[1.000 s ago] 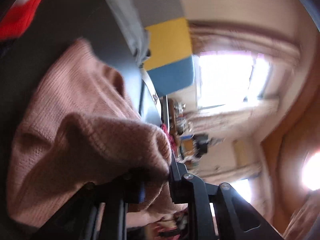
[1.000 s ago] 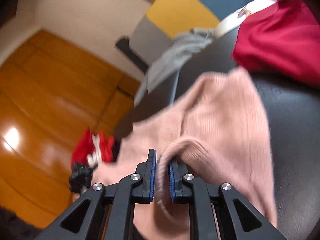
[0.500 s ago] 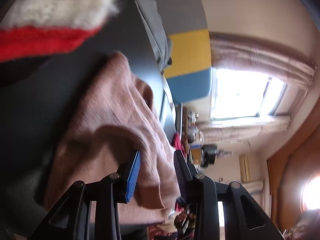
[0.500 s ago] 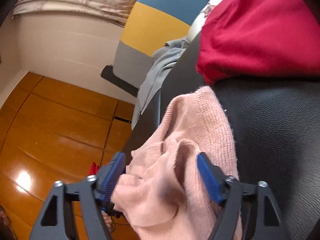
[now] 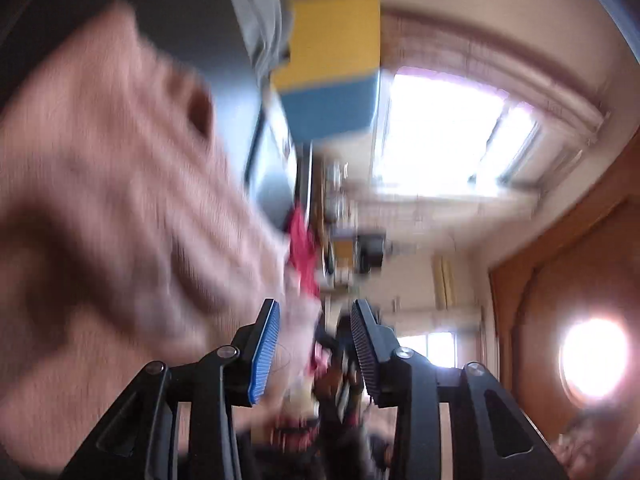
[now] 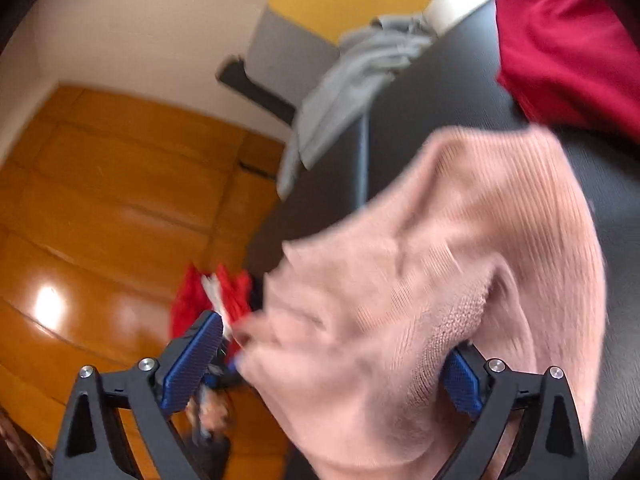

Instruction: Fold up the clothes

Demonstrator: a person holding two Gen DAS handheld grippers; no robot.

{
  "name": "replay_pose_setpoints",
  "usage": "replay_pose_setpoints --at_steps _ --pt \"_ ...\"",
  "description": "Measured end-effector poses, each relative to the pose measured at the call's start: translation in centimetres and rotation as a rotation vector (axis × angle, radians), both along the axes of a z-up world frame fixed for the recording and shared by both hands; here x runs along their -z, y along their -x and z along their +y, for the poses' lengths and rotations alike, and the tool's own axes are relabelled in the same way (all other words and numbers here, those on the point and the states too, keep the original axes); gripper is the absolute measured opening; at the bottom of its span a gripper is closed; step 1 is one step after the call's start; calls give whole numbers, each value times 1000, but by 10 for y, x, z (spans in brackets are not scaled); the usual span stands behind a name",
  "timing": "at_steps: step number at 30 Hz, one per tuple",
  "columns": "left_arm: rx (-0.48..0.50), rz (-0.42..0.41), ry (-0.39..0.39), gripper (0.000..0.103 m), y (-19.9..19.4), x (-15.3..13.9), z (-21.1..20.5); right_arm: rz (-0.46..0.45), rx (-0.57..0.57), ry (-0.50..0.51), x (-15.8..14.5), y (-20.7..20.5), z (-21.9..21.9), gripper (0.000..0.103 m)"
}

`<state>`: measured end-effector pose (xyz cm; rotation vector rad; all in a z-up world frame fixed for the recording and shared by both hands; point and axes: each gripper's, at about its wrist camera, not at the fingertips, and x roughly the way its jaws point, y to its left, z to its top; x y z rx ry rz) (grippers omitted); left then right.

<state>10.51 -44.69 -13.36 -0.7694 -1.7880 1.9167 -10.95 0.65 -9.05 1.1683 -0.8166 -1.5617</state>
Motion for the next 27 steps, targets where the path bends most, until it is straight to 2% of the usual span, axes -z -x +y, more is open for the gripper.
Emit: replay_pose_setpoints --at_steps 2,3,4,5,8,9,11,14,16,19,21,23,25,27 --pt "-172 -49 -3 37 -4 4 -26 -31 115 79 0 12 16 103" --pt "-244 -65 17 37 -10 3 -38 -39 177 82 1 17 24 103" --pt "-266 -68 65 37 -14 -3 -44 -42 221 71 3 20 30 103" --pt "-246 -75 173 37 -18 -16 -44 -42 240 57 4 21 34 103" --pt "-91 -130 629 37 -21 -56 -13 13 193 -10 1 8 43 103" --pt "-40 -130 735 38 -25 -64 0 46 173 -54 -1 1 46 103" --pt "121 -97 908 42 -29 -80 34 91 136 -118 3 -18 52 103" --pt "232 -55 1154 50 -35 -95 74 131 120 -135 0 -43 58 103" --pt "291 -50 1283 51 -27 -98 99 144 117 -111 -2 -57 56 103" --pt "372 -112 1356 51 -14 -85 112 150 106 -92 -2 -75 49 103" --pt "435 -188 1491 51 -2 -70 125 151 104 -119 3 -86 41 103" --pt "435 -322 1645 51 12 -49 129 145 91 -139 8 -93 33 103" --pt "397 -355 1638 51 20 -44 123 153 80 -156 12 -98 29 103" --pt "254 -357 1573 51 22 -63 104 165 67 -171 18 -102 27 103"
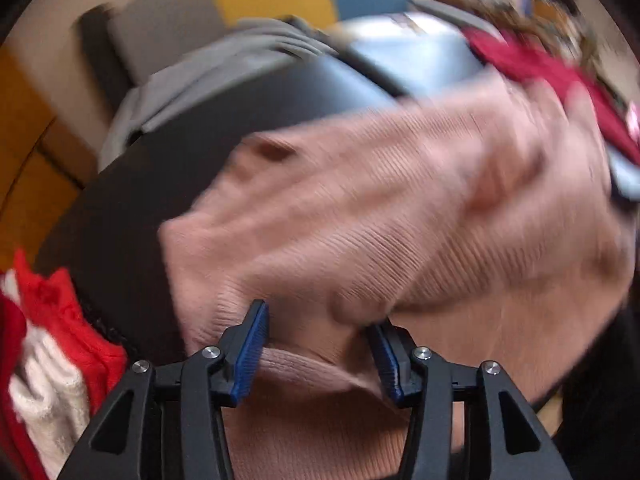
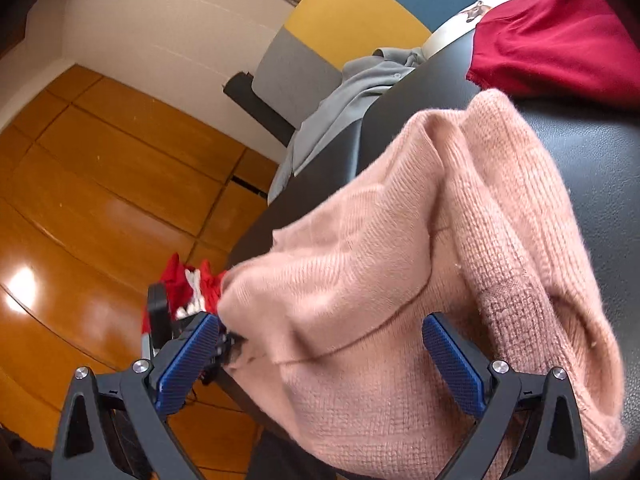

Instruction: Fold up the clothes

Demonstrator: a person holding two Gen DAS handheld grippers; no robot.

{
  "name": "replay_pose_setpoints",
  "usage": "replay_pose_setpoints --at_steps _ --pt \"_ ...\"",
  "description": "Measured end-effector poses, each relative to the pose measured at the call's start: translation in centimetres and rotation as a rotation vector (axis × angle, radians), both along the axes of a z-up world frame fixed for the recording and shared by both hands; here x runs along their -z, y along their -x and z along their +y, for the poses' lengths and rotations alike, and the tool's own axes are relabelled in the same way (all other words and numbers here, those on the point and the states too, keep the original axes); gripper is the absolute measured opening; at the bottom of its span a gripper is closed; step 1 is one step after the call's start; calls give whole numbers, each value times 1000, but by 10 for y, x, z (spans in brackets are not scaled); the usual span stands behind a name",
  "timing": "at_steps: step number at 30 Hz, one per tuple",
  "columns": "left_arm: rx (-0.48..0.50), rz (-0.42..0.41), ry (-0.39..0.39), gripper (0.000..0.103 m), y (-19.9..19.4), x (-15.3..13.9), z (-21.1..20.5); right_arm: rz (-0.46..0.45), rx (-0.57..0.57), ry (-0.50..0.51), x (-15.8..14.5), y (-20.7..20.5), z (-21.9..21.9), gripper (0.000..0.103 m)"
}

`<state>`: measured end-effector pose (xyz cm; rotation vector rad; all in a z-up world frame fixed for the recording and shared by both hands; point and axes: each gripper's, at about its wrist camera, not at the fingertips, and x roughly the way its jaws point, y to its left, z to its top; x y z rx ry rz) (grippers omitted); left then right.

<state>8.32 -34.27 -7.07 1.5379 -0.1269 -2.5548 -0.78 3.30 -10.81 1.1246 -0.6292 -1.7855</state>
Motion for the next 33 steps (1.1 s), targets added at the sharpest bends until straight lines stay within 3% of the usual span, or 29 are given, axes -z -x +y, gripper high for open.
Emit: replay_pose_setpoints --at_steps 3,6,9,12,16,19,22,24,27,29,31,33 --pt "-150 176 -99 51 -7 -37 -35 27 -5 -20 10 -1 -3 103" --pt "-292 302 -187 51 -21 -64 -70 69 -3 -23 13 -3 -4 103" --pt "-252 265 -348 51 -35 -61 -84 119 -5 -16 14 -8 -3 103" --pt "-167 169 -498 51 -56 -33 -76 192 -15 -17 15 -16 -2 103" --pt "-148 130 -751 55 -81 -1 -67 301 -40 -101 16 -30 -15 103" --pt "-159 139 -841 65 -87 13 -60 347 -47 -163 15 -35 -22 103" --pt "-166 120 -923 65 -85 26 -58 310 -54 -209 6 -30 -21 103" --pt "-181 121 -939 65 -83 32 -60 306 -37 -247 -6 -27 -12 103" --pt "-219 111 -966 65 -74 42 -64 423 19 -304 -31 -21 7 103" --pt "-248 123 -1061 65 -70 49 -70 487 37 -376 -41 -8 13 103" --pt "-274 139 -1122 65 -67 55 -75 502 20 -440 -42 9 10 99" --pt "-300 122 -1165 64 -59 59 -78 483 -31 -480 -39 29 1 82"
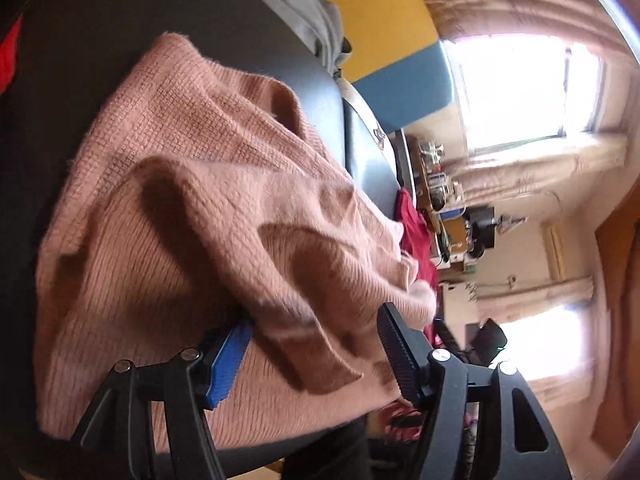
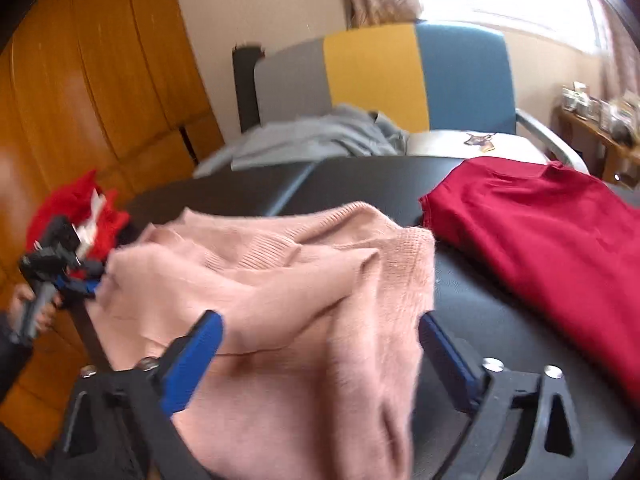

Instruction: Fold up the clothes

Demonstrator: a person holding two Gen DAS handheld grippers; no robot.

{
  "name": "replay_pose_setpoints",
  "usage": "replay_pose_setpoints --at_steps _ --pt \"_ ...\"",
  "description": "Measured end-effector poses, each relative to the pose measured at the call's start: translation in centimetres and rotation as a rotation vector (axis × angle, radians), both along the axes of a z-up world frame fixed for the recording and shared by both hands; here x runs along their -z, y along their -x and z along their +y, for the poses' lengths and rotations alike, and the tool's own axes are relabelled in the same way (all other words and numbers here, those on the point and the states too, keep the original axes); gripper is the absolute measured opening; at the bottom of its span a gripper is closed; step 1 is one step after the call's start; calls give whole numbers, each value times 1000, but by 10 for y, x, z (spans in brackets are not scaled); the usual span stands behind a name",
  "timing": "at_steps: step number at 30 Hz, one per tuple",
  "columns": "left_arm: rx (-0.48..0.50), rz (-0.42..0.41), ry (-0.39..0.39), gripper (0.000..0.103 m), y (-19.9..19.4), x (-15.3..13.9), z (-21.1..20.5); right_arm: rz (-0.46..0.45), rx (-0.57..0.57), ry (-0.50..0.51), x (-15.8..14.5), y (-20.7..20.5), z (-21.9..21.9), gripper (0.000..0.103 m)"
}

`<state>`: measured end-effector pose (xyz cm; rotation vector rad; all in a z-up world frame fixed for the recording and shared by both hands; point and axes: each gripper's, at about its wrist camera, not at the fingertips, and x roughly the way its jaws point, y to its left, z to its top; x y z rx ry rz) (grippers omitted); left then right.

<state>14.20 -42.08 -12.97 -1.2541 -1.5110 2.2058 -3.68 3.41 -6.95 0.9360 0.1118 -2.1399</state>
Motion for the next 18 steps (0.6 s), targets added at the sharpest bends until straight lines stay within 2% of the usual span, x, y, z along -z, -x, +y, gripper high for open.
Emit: replay_pose_setpoints --at_steps 1,2,4,5,6,7,8,9,13,14,16,17,18 --pt "12 -11 -22 64 5 2 0 -21 -15 -20 3 10 -3 78" --pt "29 -15 -37 59 10 3 2 -44 -29 -44 9 19 -8 73" --pt "61 13 -64 34 16 -1 5 -75 -51 -121 22 33 -26 70" --pt "76 27 -77 16 19 -3 7 -84 -60 -143 27 36 -34 62" --pt "72 69 -80 14 20 -10 5 -92 -68 -165 31 39 -41 42" --pt "53 127 -71 13 18 -21 1 -103 -75 -167 33 41 -45 32" --pt "30 180 -65 7 16 -30 -5 -106 -77 -150 29 41 -46 19" --pt "-9 215 -58 5 14 -36 -13 -100 -76 -129 24 40 -46 15" --pt "-169 341 -52 2 7 -54 -46 -46 -32 -31 -6 37 -38 13" --pt "-209 358 -30 2 6 -57 -53 -30 -12 -3 -14 37 -35 13" --pt "-212 311 34 2 10 -54 -53 -5 35 42 -24 40 -28 13" --pt "-212 287 66 6 12 -53 -53 -7 60 57 -25 43 -25 13" --pt "-213 263 98 16 15 -51 -54 -15 85 65 -23 47 -23 14"
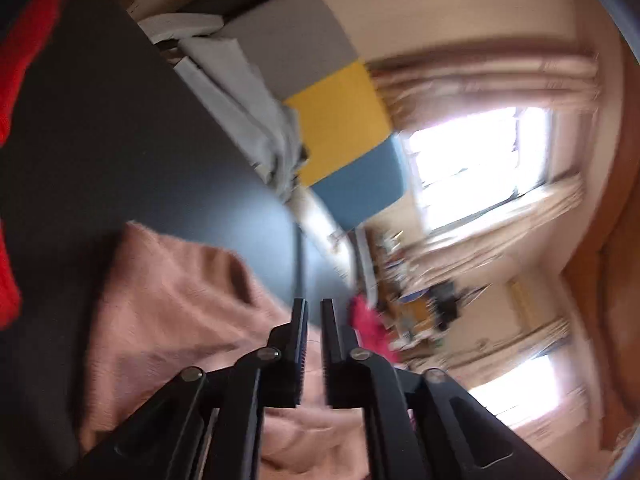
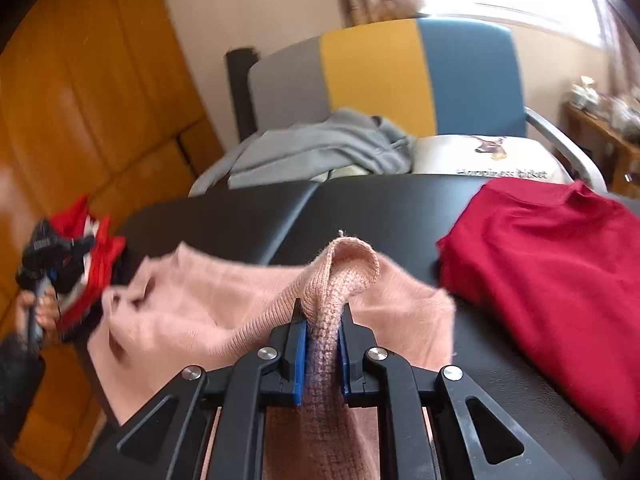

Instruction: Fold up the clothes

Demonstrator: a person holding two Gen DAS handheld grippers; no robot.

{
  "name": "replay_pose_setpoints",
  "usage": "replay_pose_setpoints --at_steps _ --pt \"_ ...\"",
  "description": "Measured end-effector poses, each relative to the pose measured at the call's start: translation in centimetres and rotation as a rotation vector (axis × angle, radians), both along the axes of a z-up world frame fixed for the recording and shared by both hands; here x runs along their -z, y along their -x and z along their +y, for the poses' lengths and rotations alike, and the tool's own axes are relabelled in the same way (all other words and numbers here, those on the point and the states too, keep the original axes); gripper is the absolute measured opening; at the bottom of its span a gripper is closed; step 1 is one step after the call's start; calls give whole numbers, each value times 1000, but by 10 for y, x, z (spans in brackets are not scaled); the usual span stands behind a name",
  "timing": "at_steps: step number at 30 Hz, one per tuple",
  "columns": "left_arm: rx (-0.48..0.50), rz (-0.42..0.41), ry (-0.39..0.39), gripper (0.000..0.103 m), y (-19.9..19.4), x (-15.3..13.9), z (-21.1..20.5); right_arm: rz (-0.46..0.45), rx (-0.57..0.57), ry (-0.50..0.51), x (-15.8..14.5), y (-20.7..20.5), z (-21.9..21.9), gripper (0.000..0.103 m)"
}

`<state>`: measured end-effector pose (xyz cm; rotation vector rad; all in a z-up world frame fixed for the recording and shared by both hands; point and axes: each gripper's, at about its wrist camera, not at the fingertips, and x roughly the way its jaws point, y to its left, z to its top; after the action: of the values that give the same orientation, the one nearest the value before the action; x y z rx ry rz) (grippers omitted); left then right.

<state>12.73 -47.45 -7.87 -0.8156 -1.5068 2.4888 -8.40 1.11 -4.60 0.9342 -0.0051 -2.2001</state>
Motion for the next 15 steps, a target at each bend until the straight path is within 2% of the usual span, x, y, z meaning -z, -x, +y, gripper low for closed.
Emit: replay_pose_setpoints --at_steps 1,4,6,7,9,13,15 --pt "12 -33 49 21 1 0 6 -37 2 -1 8 5 -1 15" --pt "86 -155 353 39 -3 -2 38 -135 -7 -62 43 8 -7 24" --pt "148 -201 525 66 -12 -7 57 -190 -4 -58 62 6 -7 46" --pt "188 -214 642 68 -22 -10 65 -190 -7 -31 67 3 -7 50" --pt "245 -215 811 71 -39 -19 78 -165 -27 33 69 -3 -7 71" --pt "374 -201 1139 71 -61 -35 119 -120 -57 24 70 -11 -18 85" --pt "495 -195 1272 71 -56 -30 139 -118 -65 14 70 -11 -21 90"
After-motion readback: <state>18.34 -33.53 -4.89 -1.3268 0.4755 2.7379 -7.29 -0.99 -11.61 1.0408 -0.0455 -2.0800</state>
